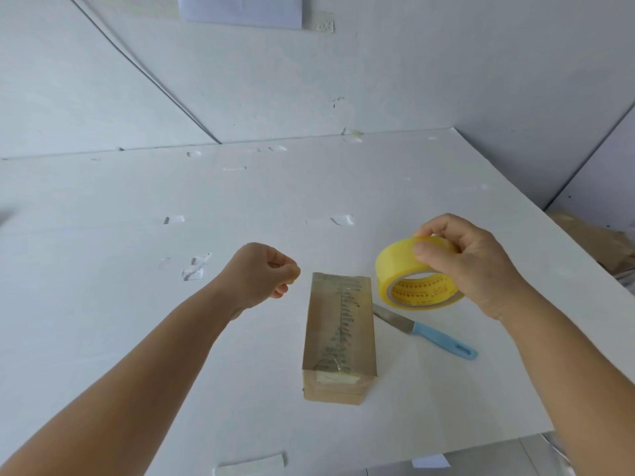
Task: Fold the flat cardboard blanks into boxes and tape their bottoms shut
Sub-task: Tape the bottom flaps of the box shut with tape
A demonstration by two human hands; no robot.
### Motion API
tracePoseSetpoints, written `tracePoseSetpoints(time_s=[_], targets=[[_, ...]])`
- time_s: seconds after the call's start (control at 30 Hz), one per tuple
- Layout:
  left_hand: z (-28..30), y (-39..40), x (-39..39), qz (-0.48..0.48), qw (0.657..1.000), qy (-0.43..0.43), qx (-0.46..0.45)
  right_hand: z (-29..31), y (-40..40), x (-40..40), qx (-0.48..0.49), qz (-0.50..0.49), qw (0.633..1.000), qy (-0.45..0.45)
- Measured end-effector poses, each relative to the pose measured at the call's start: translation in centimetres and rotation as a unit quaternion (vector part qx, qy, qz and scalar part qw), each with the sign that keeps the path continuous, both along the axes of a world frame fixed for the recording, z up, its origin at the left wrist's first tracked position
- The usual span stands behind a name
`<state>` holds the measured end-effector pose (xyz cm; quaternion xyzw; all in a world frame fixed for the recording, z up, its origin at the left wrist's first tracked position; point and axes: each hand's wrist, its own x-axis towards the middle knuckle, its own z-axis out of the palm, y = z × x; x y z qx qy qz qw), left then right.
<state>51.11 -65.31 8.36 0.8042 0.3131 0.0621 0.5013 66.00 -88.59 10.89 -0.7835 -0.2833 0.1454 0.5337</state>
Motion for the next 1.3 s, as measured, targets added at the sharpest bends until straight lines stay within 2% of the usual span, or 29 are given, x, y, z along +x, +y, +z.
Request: tracePoseSetpoints(time_s=[0.2, 0.83, 1.13, 1.23, 1.3], targets=[[-0.5, 0.4, 0.7, -0.023, 0.999, 0.028, 0.001, -0.5, 0.0, 0.0, -0.039, -0.007, 0.999, 0.009], [-3.6, 1.8, 1.2, -0.033, 0.998, 0.033, -0.037, -3.0, 0.3, 0.5, -0.046, 0.0, 0.997, 0.055], [-5.9, 0.9, 1.6, -0.054, 0.983, 0.053, -0.169, -4.5, -0.3, 0.7, -0.028, 0.0, 0.99, 0.136], [-6.5, 0.7, 1.1, -0.047, 0.982, 0.113, -0.146, -4.7, -0.3, 0.9, -0.022, 0.001, 0.99, 0.14], [-6.4, 0.1, 0.8, -0.032, 0.988, 0.109, -0.104, -4.7, -0.2, 1.0, -0.02, 0.001, 0.99, 0.14]])
